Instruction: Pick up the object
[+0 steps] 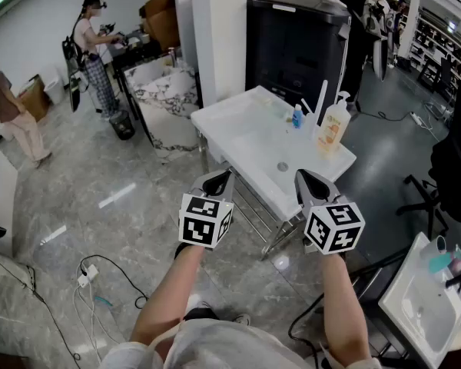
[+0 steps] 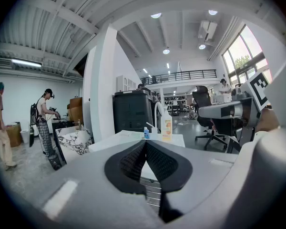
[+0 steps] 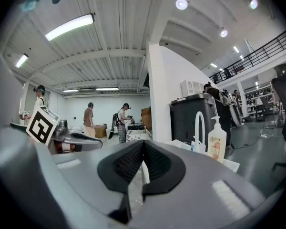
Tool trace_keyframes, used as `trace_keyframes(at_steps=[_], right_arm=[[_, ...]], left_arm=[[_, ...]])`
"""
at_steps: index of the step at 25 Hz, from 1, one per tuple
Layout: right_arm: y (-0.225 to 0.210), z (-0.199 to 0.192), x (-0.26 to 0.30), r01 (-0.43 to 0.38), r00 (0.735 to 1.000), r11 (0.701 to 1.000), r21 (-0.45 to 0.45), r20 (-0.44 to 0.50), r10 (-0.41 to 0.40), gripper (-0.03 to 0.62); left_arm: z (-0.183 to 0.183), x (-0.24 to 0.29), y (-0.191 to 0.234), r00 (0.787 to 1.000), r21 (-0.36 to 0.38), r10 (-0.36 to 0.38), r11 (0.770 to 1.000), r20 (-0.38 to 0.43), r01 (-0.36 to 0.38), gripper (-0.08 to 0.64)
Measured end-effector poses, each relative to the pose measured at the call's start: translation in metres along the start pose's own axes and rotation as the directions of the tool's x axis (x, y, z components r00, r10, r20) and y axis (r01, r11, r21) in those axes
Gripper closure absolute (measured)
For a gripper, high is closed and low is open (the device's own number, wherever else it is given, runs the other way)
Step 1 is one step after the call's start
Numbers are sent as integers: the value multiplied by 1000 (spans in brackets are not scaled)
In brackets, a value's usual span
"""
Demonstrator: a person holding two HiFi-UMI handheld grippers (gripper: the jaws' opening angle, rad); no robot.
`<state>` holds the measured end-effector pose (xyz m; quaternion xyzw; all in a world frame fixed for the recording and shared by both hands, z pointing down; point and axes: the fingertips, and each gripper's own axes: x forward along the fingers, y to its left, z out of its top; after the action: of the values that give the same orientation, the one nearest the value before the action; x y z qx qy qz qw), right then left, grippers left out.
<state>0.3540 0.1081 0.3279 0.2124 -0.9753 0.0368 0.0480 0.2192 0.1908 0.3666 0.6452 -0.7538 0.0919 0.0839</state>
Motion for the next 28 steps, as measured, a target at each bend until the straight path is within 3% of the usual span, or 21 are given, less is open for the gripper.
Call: trace_keyframes(at_steps=[13,28], right_arm=[[2,-8,21,-20,1000,1000,-21,-9,19,571],[-2,7,123,35,999,999,-41,3,-34,505]], left_arm=[[-4,12,4,1000,14,-11,1000,-8,11,554],[14,82,85,996,13,-87,996,28,87,554]])
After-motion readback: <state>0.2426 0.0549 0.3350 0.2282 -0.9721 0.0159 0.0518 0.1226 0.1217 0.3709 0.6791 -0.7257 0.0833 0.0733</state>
